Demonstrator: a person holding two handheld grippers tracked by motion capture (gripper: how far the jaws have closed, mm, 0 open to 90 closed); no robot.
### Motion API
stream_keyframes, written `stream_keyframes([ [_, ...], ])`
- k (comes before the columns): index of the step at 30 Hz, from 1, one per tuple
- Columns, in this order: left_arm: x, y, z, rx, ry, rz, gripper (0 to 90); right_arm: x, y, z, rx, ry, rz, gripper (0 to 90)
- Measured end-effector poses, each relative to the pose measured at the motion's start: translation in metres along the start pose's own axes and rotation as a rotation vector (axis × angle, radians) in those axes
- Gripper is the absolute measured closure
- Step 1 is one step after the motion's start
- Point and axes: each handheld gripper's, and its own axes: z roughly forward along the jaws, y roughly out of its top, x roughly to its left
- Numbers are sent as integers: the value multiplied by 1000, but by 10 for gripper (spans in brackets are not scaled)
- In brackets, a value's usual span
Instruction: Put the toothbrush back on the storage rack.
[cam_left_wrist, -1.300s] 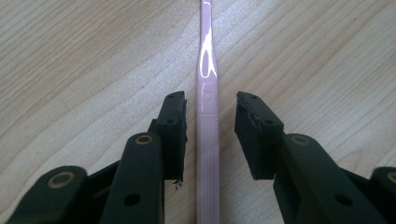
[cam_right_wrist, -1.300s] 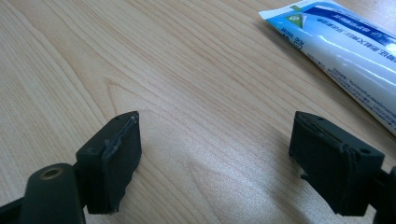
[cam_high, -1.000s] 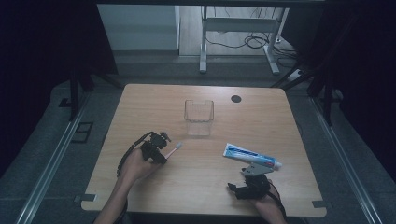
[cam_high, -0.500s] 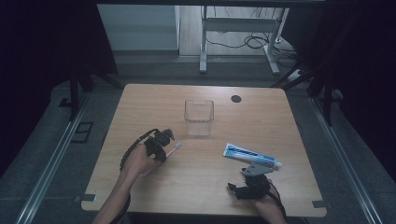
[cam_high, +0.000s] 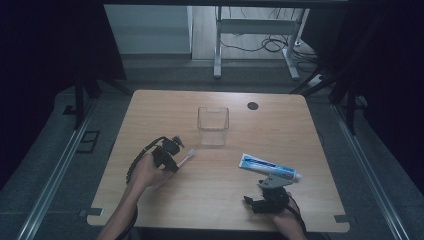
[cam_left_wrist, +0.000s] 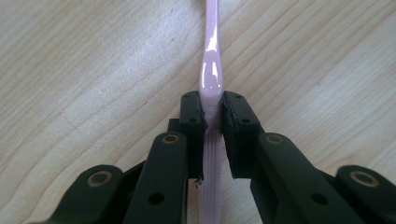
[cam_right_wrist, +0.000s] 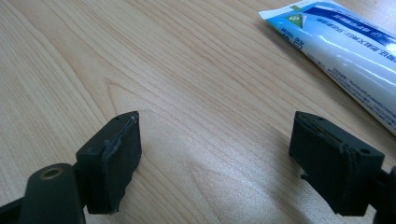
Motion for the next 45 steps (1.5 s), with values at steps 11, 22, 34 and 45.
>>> stream_keyframes([
  [11,-9,-1,-21,-99,-25,34,790,0,0,0,0,0,1,168],
  [22,-17,0,-39,-213,-36,67,790,0,0,0,1,0,1,169],
  [34,-24,5,-55,-313,-26,89,791,0,0,0,1,1,1,169],
  [45,-21,20,-63,-363,-20,80,790,0,0,0,0,0,0,169],
])
